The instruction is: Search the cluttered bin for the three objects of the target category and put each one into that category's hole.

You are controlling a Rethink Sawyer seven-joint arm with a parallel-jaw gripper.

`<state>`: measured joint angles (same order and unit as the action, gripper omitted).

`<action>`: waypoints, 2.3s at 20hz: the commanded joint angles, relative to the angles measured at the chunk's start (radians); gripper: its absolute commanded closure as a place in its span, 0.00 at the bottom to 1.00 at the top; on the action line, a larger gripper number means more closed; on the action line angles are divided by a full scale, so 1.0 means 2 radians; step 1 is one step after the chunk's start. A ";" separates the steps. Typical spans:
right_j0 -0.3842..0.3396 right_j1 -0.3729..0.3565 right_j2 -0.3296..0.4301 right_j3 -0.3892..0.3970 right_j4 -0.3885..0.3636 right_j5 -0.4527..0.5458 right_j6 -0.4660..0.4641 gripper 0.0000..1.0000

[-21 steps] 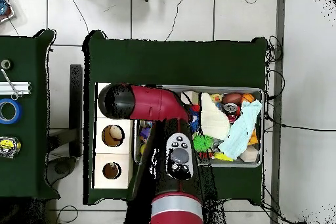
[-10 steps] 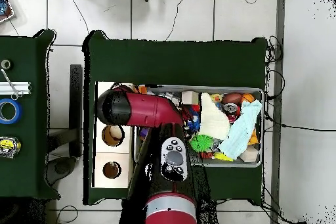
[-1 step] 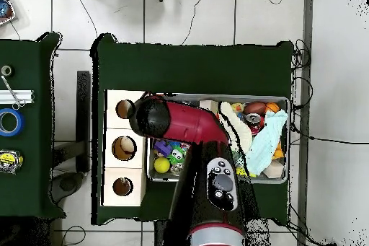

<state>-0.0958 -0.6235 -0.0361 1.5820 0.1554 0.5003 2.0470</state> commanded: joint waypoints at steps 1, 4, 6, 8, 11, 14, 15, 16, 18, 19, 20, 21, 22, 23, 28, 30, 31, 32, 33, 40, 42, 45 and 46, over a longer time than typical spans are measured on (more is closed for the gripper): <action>-0.027 -0.047 0.017 -0.013 0.017 0.158 0.045 0.00; -0.035 -0.043 0.018 -0.033 0.014 0.175 0.043 0.00; -0.040 -0.027 0.023 -0.029 0.010 0.142 0.038 0.00; -0.042 -0.002 0.025 -0.023 -0.002 0.095 0.036 0.00; -0.047 0.024 0.029 -0.006 -0.018 0.032 0.030 0.00; -0.054 0.039 0.030 0.012 -0.037 -0.023 0.023 0.00; -0.055 0.040 0.030 0.015 -0.039 -0.027 0.020 0.00; -0.058 0.039 0.031 0.020 -0.040 -0.032 0.018 0.00; -0.059 0.042 0.032 0.021 -0.042 -0.042 0.019 0.00; -0.059 0.044 0.032 0.018 -0.042 -0.044 0.020 0.00; -0.060 0.047 0.033 0.016 -0.041 -0.046 0.020 0.00; -0.058 0.049 0.032 0.012 -0.041 -0.043 0.021 0.00; -0.057 0.052 0.030 0.008 -0.041 -0.041 0.022 0.00; -0.056 0.054 0.028 0.005 -0.042 -0.041 0.023 0.00; -0.055 0.045 0.034 0.024 -0.037 -0.038 0.030 0.00; -0.048 0.026 0.030 0.028 -0.030 -0.010 0.033 0.00; -0.045 0.018 0.028 0.030 -0.028 0.001 0.035 0.00; -0.043 0.007 0.028 0.032 -0.023 0.017 0.037 0.00; -0.041 0.002 0.028 0.033 -0.021 0.023 0.039 0.00; -0.036 -0.001 0.038 0.042 -0.009 0.014 0.053 0.00; -0.035 -0.002 0.041 0.048 -0.006 0.007 0.057 0.00; -0.029 -0.008 0.042 0.055 0.000 0.004 0.065 0.00; -0.027 -0.006 0.044 0.058 0.001 -0.006 0.067 0.00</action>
<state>-0.1600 -0.6329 -0.0359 1.5889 0.1211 0.4418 2.0470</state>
